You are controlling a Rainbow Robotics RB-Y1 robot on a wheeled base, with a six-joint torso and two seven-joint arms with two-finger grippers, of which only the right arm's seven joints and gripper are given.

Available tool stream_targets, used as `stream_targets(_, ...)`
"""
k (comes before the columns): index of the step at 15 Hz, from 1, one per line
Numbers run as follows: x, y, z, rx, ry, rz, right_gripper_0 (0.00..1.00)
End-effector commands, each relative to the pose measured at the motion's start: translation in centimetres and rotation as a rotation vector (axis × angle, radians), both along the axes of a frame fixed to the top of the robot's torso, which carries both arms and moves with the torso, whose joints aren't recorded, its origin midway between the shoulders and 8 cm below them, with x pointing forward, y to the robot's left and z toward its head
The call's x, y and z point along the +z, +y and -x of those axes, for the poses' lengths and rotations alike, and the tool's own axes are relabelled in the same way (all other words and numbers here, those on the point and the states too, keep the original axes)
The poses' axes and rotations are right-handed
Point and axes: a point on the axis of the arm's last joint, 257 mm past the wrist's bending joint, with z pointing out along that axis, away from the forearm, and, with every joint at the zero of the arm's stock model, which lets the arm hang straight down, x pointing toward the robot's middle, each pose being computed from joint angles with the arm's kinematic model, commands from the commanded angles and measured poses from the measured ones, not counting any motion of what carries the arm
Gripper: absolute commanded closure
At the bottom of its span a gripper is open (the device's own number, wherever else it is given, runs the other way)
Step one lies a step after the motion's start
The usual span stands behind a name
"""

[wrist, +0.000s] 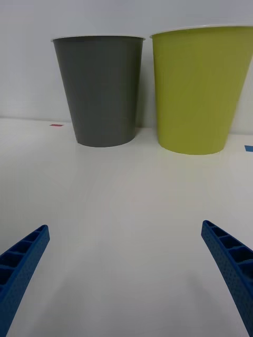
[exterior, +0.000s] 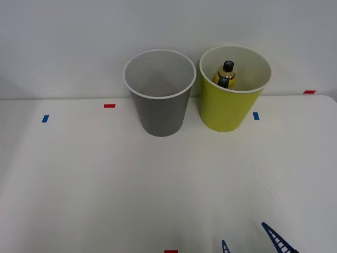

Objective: Put cans in the gray bin, plastic bottles in the light green bin

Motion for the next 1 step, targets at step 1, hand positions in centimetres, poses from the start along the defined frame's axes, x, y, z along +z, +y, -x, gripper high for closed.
stream_targets(1, 0.00, 0.00, 0.00, 0.000, 0.000, 0.000, 0.00)
